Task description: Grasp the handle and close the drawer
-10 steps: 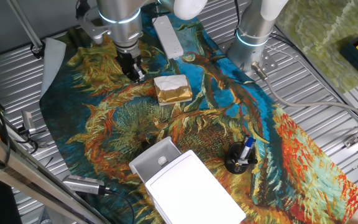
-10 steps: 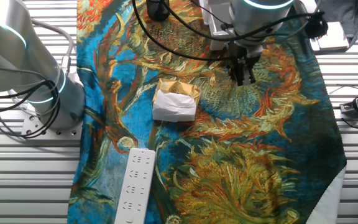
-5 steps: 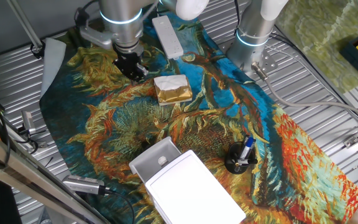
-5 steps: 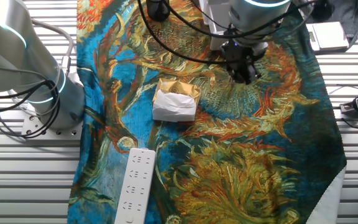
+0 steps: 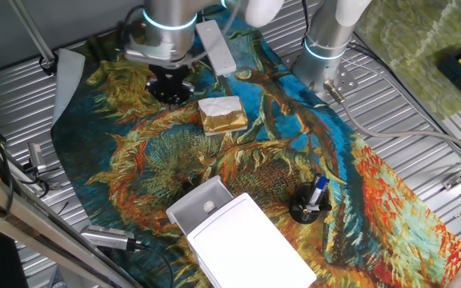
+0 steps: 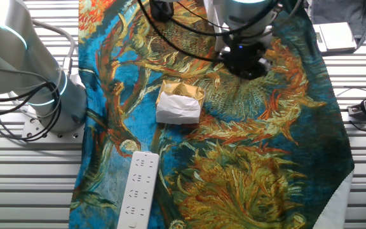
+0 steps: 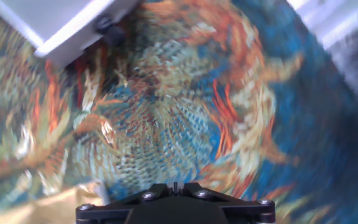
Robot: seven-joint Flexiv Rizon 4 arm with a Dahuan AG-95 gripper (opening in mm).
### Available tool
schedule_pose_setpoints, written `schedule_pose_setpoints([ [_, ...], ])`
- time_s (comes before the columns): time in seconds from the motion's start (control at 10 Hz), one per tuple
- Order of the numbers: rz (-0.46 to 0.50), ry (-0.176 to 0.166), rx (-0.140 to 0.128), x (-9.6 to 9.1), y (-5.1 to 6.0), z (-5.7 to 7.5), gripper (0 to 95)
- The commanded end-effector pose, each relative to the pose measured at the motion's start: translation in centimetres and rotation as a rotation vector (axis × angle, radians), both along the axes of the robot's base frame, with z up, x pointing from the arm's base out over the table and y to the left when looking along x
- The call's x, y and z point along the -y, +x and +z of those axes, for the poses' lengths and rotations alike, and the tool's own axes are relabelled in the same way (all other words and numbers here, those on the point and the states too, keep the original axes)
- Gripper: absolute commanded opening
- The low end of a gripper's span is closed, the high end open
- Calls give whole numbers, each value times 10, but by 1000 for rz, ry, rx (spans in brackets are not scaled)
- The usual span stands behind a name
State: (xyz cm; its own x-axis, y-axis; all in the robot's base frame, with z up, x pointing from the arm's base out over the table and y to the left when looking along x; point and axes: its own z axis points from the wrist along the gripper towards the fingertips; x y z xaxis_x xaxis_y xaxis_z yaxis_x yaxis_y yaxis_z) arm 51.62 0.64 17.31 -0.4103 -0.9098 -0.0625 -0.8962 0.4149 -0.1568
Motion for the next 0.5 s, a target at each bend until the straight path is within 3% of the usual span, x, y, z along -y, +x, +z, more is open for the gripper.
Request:
schedule_pose_setpoints([
  [0.1,281,9,42,-8,35,1,0],
  [0.3,310,53,0,-9,43,-4,0],
  [0.5,403,78,-6,-11,56,-10,0],
])
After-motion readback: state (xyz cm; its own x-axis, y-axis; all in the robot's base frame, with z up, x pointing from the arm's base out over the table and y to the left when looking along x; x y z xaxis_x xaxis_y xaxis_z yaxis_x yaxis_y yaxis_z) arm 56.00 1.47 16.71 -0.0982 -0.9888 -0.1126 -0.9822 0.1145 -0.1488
